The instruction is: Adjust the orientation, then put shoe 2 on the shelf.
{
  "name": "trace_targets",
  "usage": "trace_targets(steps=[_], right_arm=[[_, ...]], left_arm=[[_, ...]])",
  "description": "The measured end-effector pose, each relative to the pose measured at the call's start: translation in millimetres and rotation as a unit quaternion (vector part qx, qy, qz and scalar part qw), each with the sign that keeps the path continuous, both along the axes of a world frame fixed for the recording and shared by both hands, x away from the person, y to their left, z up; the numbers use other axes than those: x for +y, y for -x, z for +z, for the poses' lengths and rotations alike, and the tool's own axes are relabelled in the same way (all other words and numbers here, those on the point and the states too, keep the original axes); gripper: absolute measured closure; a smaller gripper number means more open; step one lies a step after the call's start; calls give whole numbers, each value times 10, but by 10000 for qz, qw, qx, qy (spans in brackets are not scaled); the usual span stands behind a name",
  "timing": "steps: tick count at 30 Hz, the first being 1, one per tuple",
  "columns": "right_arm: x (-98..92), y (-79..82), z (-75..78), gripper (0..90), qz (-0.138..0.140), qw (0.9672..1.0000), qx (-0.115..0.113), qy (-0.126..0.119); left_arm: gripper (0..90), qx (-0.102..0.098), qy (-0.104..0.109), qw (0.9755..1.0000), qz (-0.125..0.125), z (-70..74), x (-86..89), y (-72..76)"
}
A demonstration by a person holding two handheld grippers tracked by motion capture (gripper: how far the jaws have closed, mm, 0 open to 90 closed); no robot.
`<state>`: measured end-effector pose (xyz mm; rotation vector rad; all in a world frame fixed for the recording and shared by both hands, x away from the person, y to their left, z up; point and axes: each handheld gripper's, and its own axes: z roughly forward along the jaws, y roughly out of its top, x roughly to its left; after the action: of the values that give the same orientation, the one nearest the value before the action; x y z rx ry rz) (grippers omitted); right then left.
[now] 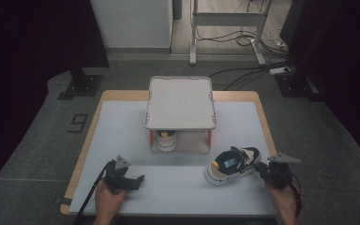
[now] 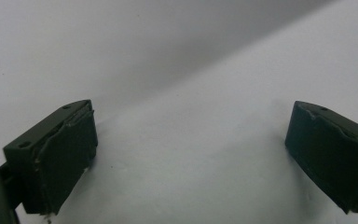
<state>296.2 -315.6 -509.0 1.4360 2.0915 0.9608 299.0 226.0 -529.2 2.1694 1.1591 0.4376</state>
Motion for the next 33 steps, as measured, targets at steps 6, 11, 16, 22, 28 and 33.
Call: trace_targets(steps=[6,11,16,22,28,33], right_arm=[[32,-439,-6,718,-109,9999,-38,15],[63,-659,24,584,-181,9996,-64,194],[-29,-388,125,440,-179,9997,-134,95],[-33,156,193,231,16,10000,-82,-25],[113,518,200,75,365,9993,-11,-126],[345,600,202,0,499,9985,-53,-226]], left_arm=[[21,2,-1,10000,1,0,0,-1],[21,1,-2,10000,0,0,0,0],[20,2,2,10000,1,0,0,-1],[21,1,1,10000,0,0,0,0],[21,-1,-3,10000,-1,0,-2,1],[21,-1,-1,10000,-1,0,-1,0]])
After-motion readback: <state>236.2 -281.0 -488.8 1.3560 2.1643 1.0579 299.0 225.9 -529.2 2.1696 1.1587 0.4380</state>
